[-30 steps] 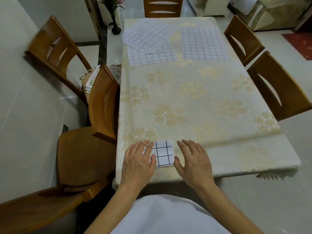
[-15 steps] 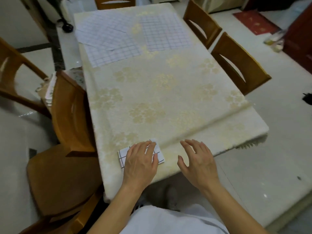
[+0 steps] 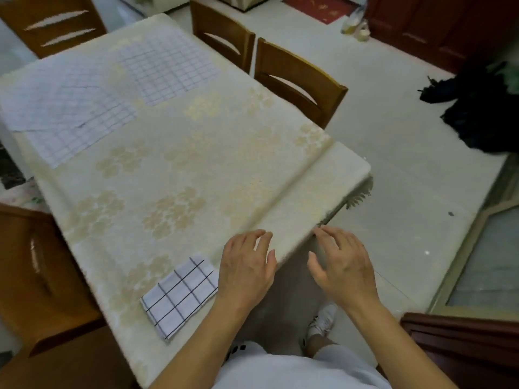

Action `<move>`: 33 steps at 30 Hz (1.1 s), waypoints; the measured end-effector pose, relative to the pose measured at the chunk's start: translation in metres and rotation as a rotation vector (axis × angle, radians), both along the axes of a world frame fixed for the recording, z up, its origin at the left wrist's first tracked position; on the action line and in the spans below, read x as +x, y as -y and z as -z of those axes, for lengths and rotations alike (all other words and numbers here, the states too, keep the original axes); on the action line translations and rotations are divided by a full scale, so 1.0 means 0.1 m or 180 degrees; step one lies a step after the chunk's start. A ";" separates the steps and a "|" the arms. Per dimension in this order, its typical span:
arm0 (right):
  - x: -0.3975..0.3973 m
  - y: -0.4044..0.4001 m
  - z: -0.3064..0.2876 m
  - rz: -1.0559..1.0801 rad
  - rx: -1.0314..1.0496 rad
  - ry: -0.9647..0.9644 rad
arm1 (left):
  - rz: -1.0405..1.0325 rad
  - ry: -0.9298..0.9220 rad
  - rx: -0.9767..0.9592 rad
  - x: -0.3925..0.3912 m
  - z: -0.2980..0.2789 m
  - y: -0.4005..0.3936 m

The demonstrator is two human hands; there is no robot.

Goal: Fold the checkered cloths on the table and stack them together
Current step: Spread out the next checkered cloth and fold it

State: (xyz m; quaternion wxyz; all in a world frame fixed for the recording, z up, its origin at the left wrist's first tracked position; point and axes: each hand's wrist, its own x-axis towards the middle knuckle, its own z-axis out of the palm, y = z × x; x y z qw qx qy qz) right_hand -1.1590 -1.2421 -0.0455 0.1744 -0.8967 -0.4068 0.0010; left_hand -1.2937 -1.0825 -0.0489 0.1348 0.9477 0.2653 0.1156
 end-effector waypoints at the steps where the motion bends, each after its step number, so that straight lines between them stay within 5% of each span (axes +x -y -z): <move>1: 0.10 0.08 0.02 0.0067 0.0024 -0.0016 | 0.0063 -0.0011 0.0037 0.13 -0.02 0.05; 19: 2.25 1.69 0.04 0.0758 0.0143 -0.0010 | 0.1007 -0.0299 0.0269 2.76 -0.22 1.53; 33: 3.34 2.12 0.11 0.1329 0.0157 -0.0081 | 0.1622 -0.0283 0.0392 4.19 -0.12 1.80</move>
